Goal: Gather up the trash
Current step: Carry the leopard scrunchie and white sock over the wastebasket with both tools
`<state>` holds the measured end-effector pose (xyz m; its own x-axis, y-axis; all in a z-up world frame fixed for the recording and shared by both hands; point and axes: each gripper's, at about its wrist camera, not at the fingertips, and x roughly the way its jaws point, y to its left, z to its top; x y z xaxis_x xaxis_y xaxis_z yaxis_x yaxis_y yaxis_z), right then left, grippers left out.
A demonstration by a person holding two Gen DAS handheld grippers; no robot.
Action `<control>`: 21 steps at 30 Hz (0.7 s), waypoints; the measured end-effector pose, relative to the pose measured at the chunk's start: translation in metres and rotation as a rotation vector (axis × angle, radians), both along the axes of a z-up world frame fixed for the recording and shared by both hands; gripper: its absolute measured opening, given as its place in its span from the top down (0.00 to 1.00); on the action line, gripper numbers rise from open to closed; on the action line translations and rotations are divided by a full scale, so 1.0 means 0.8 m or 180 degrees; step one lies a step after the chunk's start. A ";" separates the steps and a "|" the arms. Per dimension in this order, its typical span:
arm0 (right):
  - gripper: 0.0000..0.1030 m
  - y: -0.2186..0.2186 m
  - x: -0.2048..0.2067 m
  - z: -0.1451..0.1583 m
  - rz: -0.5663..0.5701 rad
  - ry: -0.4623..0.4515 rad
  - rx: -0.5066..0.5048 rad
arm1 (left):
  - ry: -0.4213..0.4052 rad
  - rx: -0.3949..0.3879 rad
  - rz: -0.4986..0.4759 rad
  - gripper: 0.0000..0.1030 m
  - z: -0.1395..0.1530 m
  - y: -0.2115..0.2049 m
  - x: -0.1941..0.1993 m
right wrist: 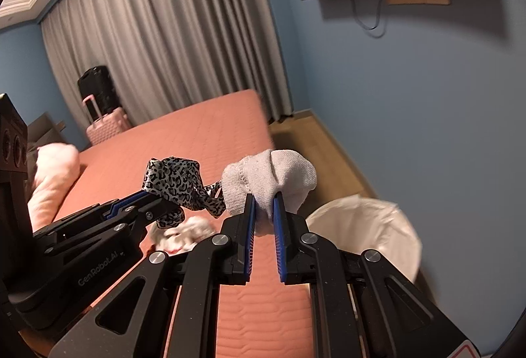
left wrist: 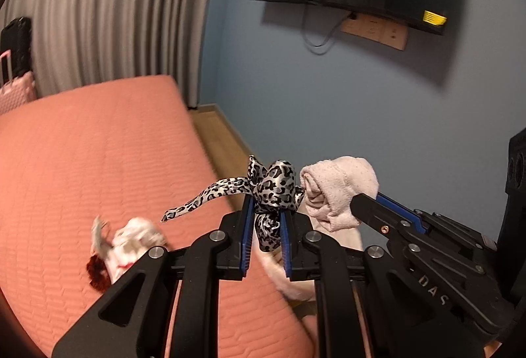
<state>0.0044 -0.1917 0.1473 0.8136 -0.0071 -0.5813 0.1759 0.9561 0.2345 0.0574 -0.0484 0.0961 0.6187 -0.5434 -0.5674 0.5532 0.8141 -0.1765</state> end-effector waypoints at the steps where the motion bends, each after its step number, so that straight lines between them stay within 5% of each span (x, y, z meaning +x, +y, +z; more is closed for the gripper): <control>1: 0.90 -0.011 -0.003 0.003 -0.0049 -0.0019 -0.0006 | -0.0017 -0.0005 -0.0057 0.86 0.003 -0.009 -0.002; 21: 0.89 -0.123 -0.014 -0.017 -0.0535 0.0068 -0.0017 | 0.0028 0.0060 -0.0634 0.85 -0.007 -0.129 0.014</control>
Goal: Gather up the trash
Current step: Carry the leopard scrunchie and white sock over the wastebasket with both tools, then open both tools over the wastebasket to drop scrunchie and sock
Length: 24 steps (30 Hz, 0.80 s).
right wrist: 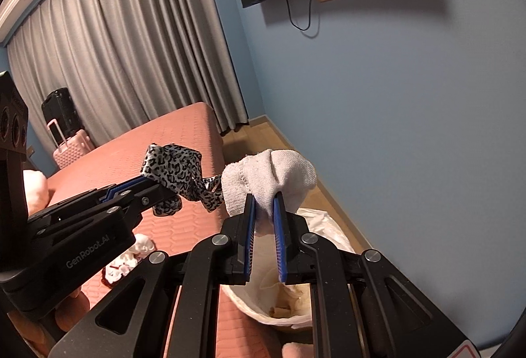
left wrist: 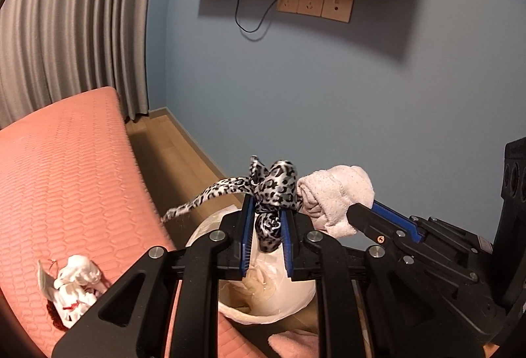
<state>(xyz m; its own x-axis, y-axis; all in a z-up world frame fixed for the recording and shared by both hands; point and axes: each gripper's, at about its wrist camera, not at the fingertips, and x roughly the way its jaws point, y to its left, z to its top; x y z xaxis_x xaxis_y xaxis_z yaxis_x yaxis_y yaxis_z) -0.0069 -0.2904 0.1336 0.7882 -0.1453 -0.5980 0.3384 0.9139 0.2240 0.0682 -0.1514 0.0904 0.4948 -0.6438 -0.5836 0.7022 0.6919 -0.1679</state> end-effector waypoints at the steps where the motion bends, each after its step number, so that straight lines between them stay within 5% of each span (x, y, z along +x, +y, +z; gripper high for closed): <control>1: 0.89 -0.003 0.001 -0.002 -0.0010 0.0009 0.0004 | -0.0001 -0.0003 -0.0004 0.85 0.000 -0.002 0.001; 3: 0.89 -0.005 0.001 -0.005 -0.0024 0.0021 0.0009 | 0.0007 0.0008 -0.0014 0.83 -0.001 -0.008 0.002; 7: 0.89 -0.010 0.004 -0.008 -0.0034 0.0023 0.0013 | 0.0021 -0.0006 0.0111 0.49 -0.002 -0.008 0.005; 9: 0.89 -0.009 0.003 -0.008 -0.0033 0.0017 0.0008 | -0.0003 -0.0020 0.0185 0.41 -0.001 -0.007 0.006; 24: 0.84 0.005 0.005 -0.011 0.0061 0.0014 0.0012 | -0.0090 0.0038 0.0426 0.39 0.001 0.022 0.008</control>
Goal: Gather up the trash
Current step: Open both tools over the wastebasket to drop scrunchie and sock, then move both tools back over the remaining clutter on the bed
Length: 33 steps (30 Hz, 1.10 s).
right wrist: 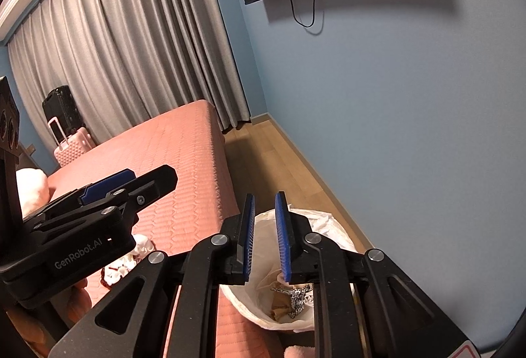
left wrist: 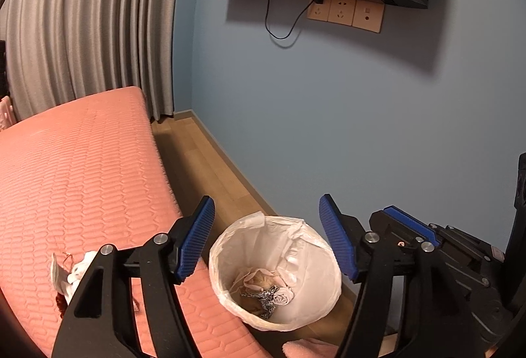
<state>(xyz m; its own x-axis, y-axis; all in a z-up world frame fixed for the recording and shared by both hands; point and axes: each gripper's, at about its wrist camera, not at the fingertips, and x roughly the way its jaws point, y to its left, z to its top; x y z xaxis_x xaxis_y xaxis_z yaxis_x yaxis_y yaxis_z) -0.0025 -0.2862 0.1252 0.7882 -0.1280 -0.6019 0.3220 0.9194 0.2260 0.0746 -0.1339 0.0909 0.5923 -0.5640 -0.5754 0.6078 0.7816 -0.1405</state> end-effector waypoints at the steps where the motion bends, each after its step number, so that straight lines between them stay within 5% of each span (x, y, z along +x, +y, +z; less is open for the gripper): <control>1: 0.84 0.002 0.001 0.001 0.0010 0.0003 -0.0001 | 0.0006 -0.0005 0.0013 0.39 0.000 0.002 0.001; 33: 0.60 0.169 0.012 0.006 0.0668 0.0085 -0.0022 | 0.0298 -0.0093 0.0881 0.39 -0.036 0.171 0.005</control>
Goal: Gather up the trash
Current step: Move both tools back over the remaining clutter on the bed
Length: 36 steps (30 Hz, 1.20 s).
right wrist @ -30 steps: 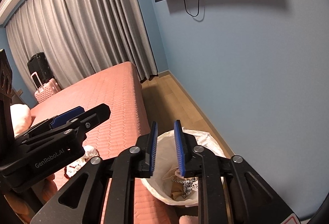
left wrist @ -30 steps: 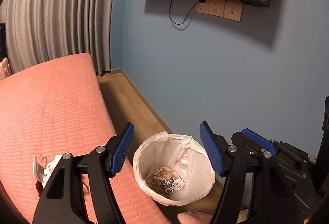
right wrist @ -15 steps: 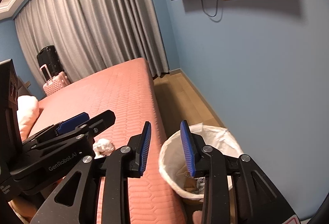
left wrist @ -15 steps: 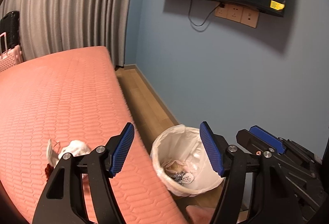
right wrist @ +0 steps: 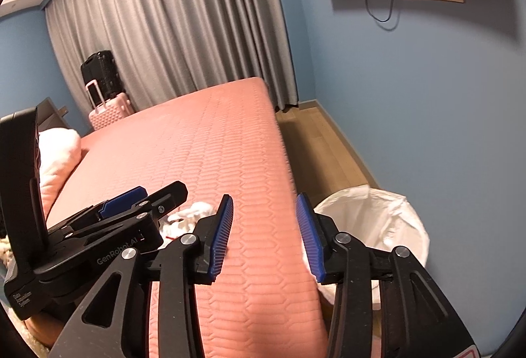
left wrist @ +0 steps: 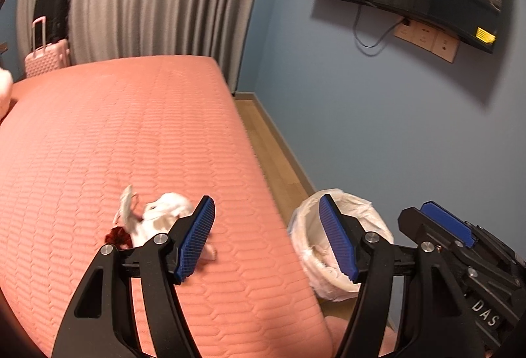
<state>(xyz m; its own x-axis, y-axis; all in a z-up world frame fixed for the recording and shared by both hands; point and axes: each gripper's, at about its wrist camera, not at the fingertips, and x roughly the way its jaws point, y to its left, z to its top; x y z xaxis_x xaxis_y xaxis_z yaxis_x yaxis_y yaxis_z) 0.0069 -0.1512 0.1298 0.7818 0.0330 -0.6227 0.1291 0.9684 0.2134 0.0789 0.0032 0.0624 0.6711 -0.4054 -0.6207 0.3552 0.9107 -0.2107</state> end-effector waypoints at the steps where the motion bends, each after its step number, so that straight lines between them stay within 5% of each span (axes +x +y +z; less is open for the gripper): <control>1: 0.59 0.007 0.001 -0.002 0.0023 0.0010 0.0000 | 0.0016 0.0007 0.0033 0.39 -0.003 0.006 0.001; 23: 0.48 0.115 0.059 -0.061 0.0396 0.0319 -0.0053 | 0.0489 0.0387 0.0795 0.38 -0.100 0.148 0.025; 36: 0.48 0.161 0.145 -0.116 0.0523 0.0540 -0.0055 | 0.0995 0.0577 0.1018 0.35 -0.178 0.203 0.079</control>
<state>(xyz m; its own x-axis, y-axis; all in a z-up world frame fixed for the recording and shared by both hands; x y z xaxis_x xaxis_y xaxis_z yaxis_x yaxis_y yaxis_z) 0.1232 -0.0227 0.0372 0.6509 0.1393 -0.7462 0.0021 0.9827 0.1852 0.1420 0.1652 -0.0800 0.5145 -0.0757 -0.8541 -0.0036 0.9959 -0.0905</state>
